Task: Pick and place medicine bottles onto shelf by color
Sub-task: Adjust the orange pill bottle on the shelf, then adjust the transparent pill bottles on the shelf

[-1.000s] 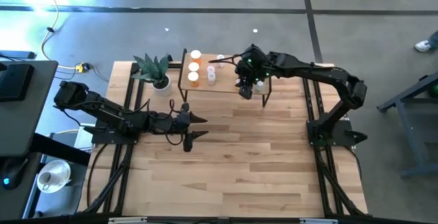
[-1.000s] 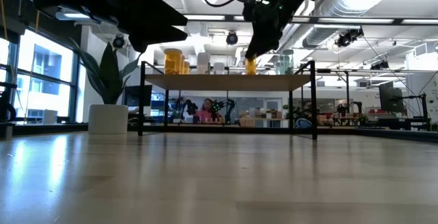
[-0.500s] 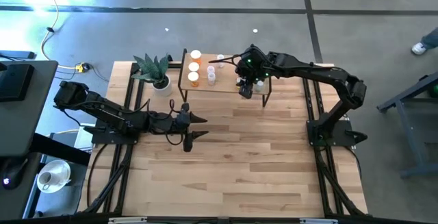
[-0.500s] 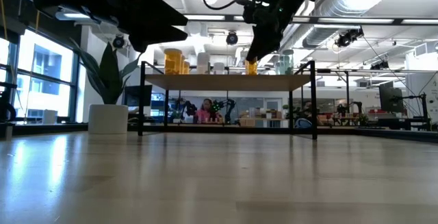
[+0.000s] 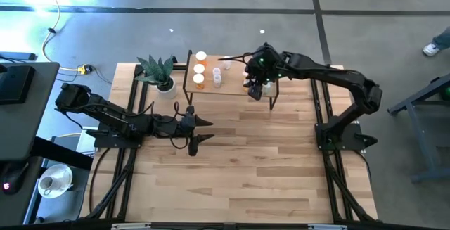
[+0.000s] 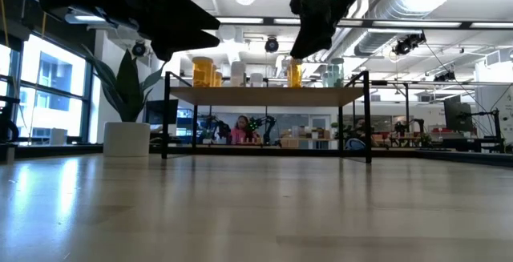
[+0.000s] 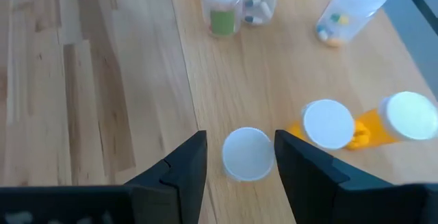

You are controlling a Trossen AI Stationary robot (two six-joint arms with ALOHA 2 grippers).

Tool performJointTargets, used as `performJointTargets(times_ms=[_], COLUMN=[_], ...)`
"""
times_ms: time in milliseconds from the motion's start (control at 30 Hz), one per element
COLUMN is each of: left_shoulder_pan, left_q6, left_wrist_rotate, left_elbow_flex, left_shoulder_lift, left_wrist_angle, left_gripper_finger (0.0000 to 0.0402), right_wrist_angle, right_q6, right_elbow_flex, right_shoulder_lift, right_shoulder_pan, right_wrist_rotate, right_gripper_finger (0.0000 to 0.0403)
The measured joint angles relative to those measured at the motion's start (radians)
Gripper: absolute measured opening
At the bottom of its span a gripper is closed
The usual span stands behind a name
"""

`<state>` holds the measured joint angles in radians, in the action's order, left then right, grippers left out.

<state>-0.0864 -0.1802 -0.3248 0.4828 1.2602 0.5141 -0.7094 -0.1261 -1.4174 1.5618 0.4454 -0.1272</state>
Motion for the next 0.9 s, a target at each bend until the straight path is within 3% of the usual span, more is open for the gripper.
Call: performJointTargets(times_ms=[267,533,900], left_shoulder_pan=[0.003,0.009,0.123], left_q6=[0.019,0.059,0.209], left_wrist_rotate=[-0.047,-0.151,-0.029], left_elbow_flex=[0.000,0.000,0.000], left_shoulder_lift=[0.000,-0.042,-0.226], left_wrist_angle=[-0.016,-0.127,-0.357], left_gripper_finger=[0.0214,0.0214,0.0214], right_wrist_angle=[0.054,0.279,0.511], right_q6=[0.025,0.017,0.048], right_elbow_flex=[0.000,0.000,-0.013], right_shoulder_lift=[-0.058,-0.058,-0.055], right_shoulder_pan=[-0.013,-0.043,-0.016], right_wrist_rotate=[0.002,0.002,0.012], right_gripper_finger=[0.0162,0.0162,0.0162])
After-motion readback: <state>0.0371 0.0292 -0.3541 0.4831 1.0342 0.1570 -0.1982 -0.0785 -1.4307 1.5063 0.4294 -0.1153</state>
